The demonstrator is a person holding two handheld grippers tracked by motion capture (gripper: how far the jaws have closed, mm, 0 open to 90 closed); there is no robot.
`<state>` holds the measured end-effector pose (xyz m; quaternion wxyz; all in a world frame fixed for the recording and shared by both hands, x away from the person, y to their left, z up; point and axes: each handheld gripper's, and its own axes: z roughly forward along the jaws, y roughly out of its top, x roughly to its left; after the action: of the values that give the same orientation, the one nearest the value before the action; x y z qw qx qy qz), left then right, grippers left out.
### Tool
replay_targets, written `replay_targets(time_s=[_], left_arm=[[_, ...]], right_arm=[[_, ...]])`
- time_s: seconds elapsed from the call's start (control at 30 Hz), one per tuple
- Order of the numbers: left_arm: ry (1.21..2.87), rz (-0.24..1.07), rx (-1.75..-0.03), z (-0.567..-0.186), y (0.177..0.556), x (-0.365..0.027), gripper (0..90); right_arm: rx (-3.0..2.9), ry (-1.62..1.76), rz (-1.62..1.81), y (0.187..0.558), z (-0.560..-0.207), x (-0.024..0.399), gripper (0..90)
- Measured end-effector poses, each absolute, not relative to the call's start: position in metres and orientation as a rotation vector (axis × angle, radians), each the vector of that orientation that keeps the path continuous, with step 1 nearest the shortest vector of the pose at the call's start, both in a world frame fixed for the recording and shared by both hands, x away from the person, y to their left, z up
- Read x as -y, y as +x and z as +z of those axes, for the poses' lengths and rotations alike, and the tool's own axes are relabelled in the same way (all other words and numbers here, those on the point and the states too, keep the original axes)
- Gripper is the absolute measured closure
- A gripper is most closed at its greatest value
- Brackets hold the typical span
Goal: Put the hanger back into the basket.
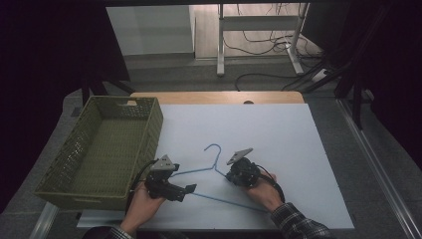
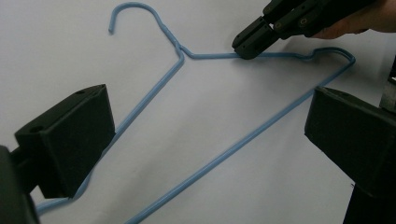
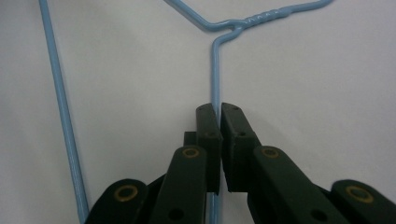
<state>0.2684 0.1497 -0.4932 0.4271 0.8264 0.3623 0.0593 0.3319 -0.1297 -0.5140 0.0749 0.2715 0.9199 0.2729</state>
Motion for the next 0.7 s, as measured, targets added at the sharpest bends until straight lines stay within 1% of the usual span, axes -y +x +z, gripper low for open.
replay_targets(time_s=[0.27, 0.5, 0.7], left_arm=[[2.067, 0.16, -0.933, -0.488, 0.274, -0.146, 3.0], [2.097, 0.169, -0.906, -0.479, 0.286, -0.13, 2.6], [2.124, 0.183, -0.908, -0.472, 0.3, -0.115, 4.7]], right_arm=[[-2.72, 0.75, 0.821, 0.325, -0.506, 0.127, 86.9], [-2.673, 0.72, 0.859, 0.319, -0.495, 0.128, 86.9], [-2.653, 0.698, 0.886, 0.315, -0.489, 0.13, 86.9]])
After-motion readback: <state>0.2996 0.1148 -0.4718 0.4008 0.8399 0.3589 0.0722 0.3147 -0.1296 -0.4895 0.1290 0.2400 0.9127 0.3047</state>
